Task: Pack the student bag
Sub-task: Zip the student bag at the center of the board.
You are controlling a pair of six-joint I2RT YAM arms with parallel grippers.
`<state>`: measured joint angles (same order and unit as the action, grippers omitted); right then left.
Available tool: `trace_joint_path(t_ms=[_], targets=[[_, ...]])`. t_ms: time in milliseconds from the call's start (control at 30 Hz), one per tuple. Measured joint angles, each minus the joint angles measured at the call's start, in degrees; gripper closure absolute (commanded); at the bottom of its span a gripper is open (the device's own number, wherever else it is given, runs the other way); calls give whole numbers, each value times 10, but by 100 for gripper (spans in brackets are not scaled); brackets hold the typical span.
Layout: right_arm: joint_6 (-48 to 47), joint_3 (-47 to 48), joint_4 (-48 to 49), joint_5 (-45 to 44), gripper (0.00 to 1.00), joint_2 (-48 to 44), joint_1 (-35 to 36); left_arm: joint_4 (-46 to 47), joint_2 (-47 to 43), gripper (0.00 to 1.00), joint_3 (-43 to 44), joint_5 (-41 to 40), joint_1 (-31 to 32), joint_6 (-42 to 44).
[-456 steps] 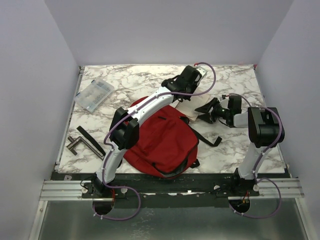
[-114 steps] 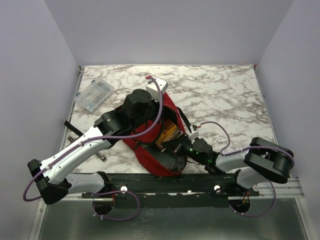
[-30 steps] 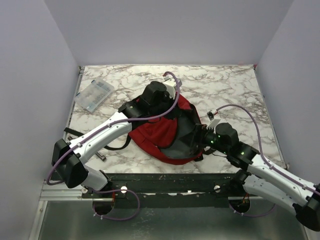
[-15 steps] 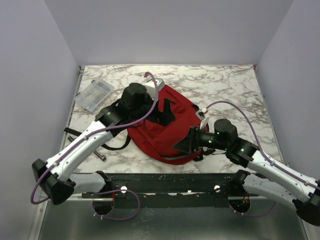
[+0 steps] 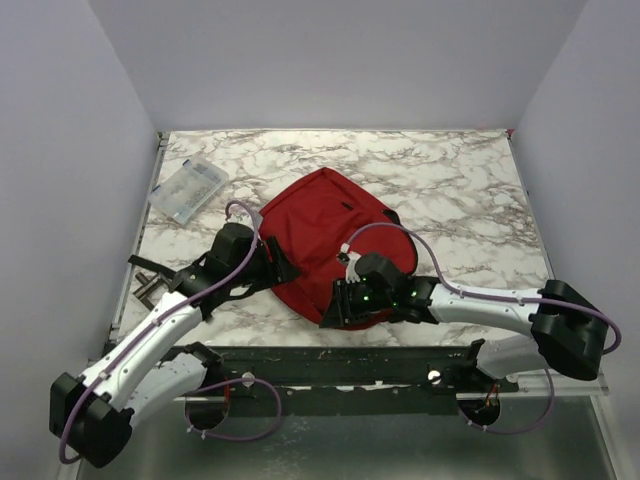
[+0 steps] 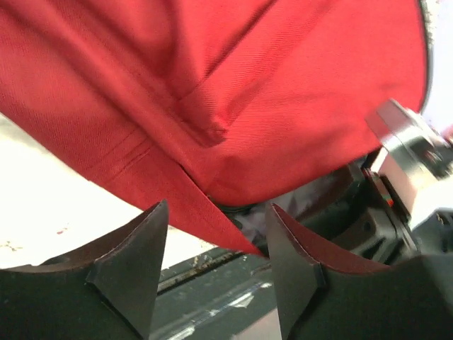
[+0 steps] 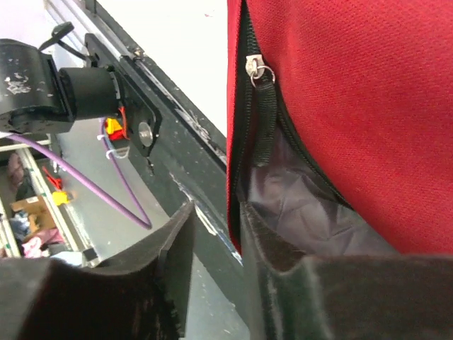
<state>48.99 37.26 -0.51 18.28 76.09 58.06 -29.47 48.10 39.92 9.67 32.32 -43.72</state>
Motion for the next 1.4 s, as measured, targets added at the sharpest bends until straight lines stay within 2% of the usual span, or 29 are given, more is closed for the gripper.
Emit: trace_joint_path(t_ms=[33, 100, 200, 233, 300, 433, 567, 667, 800, 967, 1067, 1200, 1267, 1333, 1367, 1400], targets=[[-11, -1, 12, 0, 85, 7, 6, 1, 15, 45, -5, 11, -8, -15], [-33, -2, 30, 0, 91, 16, 13, 5, 54, 45, -16, 40, -21, -45], [-74, -8, 53, -12, 95, 24, 24, 25, 120, 39, -35, 87, -34, -81], [-86, -14, 61, -15, 96, 23, 27, 38, 134, 34, -45, 102, -37, -92], [-108, -37, 90, -19, 97, 23, 32, 65, 145, 33, -64, 125, -39, -111], [-137, -79, 140, -15, 97, 24, 34, 117, 162, 38, -85, 156, -41, -136], [-155, -84, 169, -2, 97, 41, 37, 161, 193, 55, -94, 173, -41, -144], [-164, -84, 179, 2, 97, 49, 39, 182, 212, 59, -101, 179, -41, -144], [-171, -84, 187, 4, 93, 49, 39, 197, 231, 51, -103, 181, -41, -140], [-166, -84, 187, 5, 92, 49, 39, 217, 224, 36, -121, 181, -42, -136], [-165, -84, 190, 7, 93, 50, 39, 221, 220, 35, -130, 181, -45, -134], [-165, -82, 197, 15, 93, 68, 39, 226, 232, 50, -132, 184, -50, -130], [-166, -80, 198, 18, 93, 76, 39, 227, 242, 65, -132, 183, -51, -125], [-167, -78, 198, 19, 91, 78, 39, 230, 255, 89, -132, 183, -53, -117], [-167, -77, 199, 19, 89, 78, 39, 231, 261, 96, -132, 181, -55, -112], [-167, -76, 199, 19, 86, 78, 39, 234, 265, 98, -132, 181, -56, -108]])
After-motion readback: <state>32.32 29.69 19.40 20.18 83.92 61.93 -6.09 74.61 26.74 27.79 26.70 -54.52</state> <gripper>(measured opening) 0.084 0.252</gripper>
